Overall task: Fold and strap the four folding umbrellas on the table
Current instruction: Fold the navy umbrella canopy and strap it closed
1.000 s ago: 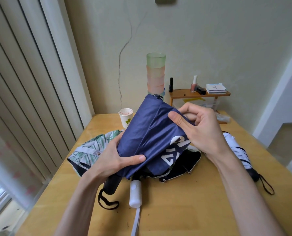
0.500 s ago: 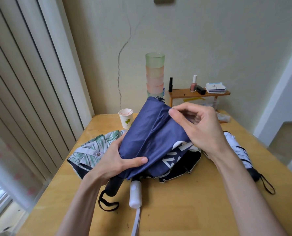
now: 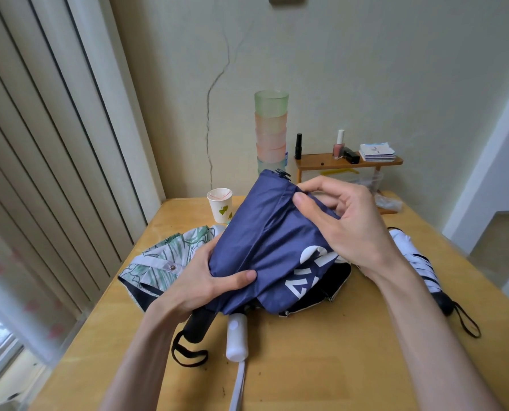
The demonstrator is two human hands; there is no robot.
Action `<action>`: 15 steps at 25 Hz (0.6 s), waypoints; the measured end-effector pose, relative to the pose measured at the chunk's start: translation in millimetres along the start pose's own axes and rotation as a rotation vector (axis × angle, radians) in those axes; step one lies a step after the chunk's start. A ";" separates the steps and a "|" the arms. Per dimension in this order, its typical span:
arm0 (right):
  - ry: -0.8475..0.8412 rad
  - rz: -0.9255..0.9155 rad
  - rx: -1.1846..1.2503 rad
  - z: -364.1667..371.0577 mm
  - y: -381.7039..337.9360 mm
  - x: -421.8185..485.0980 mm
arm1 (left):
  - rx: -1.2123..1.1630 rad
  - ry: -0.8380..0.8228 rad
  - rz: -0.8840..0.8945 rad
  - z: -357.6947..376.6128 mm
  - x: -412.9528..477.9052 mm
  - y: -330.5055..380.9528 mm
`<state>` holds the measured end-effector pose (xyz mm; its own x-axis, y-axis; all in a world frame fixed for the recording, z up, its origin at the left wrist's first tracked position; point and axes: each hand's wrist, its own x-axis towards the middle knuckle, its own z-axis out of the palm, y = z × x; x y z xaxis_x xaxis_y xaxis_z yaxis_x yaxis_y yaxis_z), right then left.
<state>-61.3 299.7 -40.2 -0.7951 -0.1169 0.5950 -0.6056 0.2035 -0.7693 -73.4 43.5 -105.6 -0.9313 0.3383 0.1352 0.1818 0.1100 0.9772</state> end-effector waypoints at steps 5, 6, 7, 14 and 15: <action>0.041 0.023 0.083 4.1 -1.5 -0.8 | -0.017 -0.009 0.010 0.4 0.1 -1.2; 0.044 0.020 0.088 4.9 -1.3 -0.2 | -0.022 -0.012 0.010 -0.3 -0.2 -1.0; 0.045 0.011 0.086 5.5 -0.9 0.3 | -0.020 -0.016 0.009 -1.1 -0.1 -1.3; 0.056 -0.063 -0.101 6.6 -0.8 0.8 | -0.002 -0.033 0.025 2.1 -0.9 1.1; 0.050 -0.063 -0.119 7.5 -0.1 0.7 | -0.001 -0.036 0.023 2.6 -1.6 2.0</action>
<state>-62.1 292.3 -41.4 -0.7510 -0.0848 0.6548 -0.6443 0.3112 -0.6986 -70.7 45.6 -104.3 -0.9149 0.3739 0.1521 0.2031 0.1006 0.9740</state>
